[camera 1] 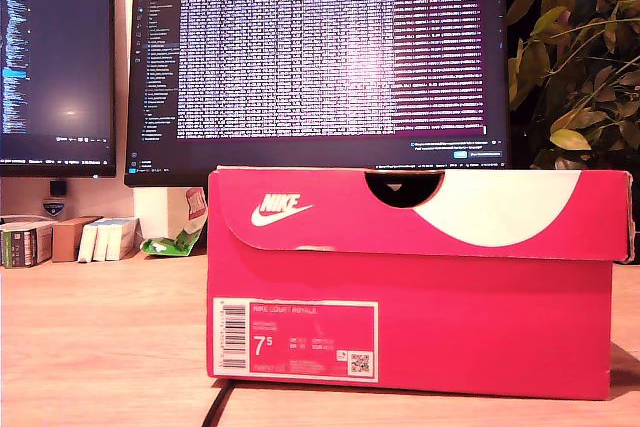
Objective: Close the red shoebox by pushing the lid with your left arm and holding the box in place with your right arm
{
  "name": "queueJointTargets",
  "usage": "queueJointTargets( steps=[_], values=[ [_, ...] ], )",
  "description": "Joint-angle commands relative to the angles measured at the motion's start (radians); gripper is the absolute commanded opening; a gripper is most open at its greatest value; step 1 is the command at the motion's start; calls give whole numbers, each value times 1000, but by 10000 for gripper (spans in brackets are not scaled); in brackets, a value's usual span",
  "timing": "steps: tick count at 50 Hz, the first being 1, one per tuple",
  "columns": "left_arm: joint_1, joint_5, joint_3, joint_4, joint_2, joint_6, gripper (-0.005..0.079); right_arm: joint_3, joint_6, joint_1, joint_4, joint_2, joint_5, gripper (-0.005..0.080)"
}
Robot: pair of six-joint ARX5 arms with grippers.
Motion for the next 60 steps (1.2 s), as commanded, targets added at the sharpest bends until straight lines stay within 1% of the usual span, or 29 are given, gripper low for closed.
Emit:
queueJointTargets(
  steps=[1, 10, 18, 28, 33, 37, 42, 48, 49, 52, 55, 60],
  values=[
    [-11, -6, -35, 34, -4, 21, -19, -28, -19, 2, 11, -10, 3, -12],
    [-21, -34, -86, 74, -4, 67, -19, -34, -26, 2, 13, -16, 2, -13],
    [-22, -37, -150, 129, -8, 70, -19, -78, -30, 2, 15, -16, 6, -13],
    [-23, -47, -196, 124, -64, 110, -19, -143, -29, 2, 17, -21, 28, -12],
    [-23, -52, -217, 86, -116, 111, -19, -154, -31, 2, 0, -39, 73, -12],
    [-24, -57, -219, 32, -163, 120, -19, -154, -58, 2, -25, -63, 75, -13],
    [-23, -66, -219, 18, -157, 151, -19, -154, -72, 2, -88, -87, 105, -12],
    [-23, -85, -219, -6, -157, 151, -19, -154, -70, 2, -148, -87, 115, -13],
    [-23, -86, -219, -18, -157, 151, -19, -154, -38, 2, -156, -87, 121, -12],
    [-23, -101, -219, -63, -157, 150, -19, -154, -14, 2, -190, -87, 142, -12],
    [-23, -117, -219, -105, -157, 143, -19, -153, -19, 2, -219, -87, 183, -12],
    [-23, -118, -219, -152, -157, 107, -19, -151, -19, 2, -220, -87, 214, -12]
  ],
)
